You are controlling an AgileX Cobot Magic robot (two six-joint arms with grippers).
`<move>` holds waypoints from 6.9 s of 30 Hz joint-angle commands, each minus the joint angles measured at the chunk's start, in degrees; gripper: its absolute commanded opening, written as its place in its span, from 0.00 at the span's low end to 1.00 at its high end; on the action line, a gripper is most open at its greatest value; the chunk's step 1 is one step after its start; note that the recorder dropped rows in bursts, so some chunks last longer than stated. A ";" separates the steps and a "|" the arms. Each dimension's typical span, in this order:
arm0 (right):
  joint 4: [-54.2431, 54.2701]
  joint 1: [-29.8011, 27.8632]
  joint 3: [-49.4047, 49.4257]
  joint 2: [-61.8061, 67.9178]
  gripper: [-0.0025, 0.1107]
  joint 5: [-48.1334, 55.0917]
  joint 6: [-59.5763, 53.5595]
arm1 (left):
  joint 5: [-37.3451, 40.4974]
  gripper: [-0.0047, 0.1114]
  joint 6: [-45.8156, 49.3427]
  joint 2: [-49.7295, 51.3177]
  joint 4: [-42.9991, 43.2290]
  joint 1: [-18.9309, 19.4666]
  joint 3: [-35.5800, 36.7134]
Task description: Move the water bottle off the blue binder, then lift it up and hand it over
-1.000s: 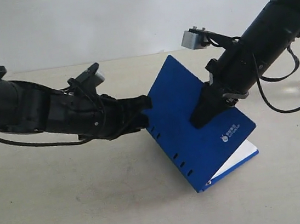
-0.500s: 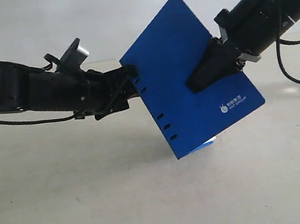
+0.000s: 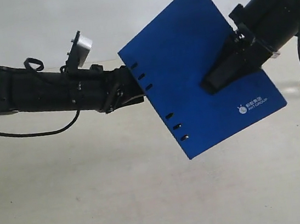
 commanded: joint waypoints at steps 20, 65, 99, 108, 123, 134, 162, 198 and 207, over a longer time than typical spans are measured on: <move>-4.17 1.68 -0.06 5.34 0.02 -9.26 5.03 | 19.20 0.60 5.32 -1.38 1.39 7.83 -1.01; -0.95 1.68 -0.06 5.34 0.02 -8.22 -2.81 | 19.20 0.60 32.08 6.98 1.39 10.91 2.36; 29.89 1.68 -0.06 0.13 0.02 -23.12 -20.35 | 19.20 0.60 32.99 6.63 1.39 20.47 2.34; 39.99 1.68 12.69 -12.80 0.02 -33.82 -36.01 | 19.20 0.60 33.35 6.63 1.39 21.54 4.00; 54.35 1.68 43.55 -25.57 0.02 -40.67 -54.92 | 19.20 0.55 32.16 6.63 1.39 21.97 3.98; 54.35 1.68 42.94 -14.37 0.02 -50.15 -52.24 | 19.20 0.55 30.15 6.63 1.39 22.21 3.98; 54.35 1.68 25.00 2.75 0.57 -71.57 -30.28 | 19.20 0.55 22.57 6.63 1.39 18.00 3.98; 54.35 1.68 28.02 4.42 0.57 -70.33 -23.03 | -4.68 0.58 -11.78 14.57 1.39 -3.90 -5.95; 54.35 1.68 24.84 -9.27 0.35 -58.02 -36.12 | -1.33 0.58 -2.05 14.57 1.39 -3.90 -6.26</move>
